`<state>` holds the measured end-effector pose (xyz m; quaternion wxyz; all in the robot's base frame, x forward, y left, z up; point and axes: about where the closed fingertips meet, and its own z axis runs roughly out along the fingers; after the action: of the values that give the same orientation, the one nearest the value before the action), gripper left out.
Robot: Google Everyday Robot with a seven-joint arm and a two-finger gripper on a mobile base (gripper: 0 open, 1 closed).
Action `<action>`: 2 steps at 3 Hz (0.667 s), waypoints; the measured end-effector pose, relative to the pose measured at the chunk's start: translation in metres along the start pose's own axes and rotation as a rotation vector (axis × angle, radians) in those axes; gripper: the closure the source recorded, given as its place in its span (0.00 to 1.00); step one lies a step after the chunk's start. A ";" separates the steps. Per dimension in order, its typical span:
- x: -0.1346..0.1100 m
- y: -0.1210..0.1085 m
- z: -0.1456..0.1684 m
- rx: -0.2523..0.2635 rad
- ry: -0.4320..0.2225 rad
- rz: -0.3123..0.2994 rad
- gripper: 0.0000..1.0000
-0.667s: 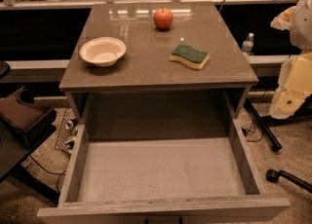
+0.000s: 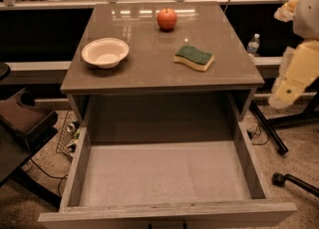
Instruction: Place sponge into top drawer
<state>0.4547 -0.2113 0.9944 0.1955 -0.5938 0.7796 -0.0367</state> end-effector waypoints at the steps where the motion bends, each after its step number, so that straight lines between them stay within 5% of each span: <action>1: -0.025 -0.068 0.015 0.040 -0.217 0.149 0.00; 2: -0.054 -0.130 0.024 0.082 -0.425 0.281 0.00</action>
Offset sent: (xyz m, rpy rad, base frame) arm 0.1977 0.0182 0.0418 0.6535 -0.1928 -0.2256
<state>0.5937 -0.1940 1.0241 0.3822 -0.4656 0.7937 0.0847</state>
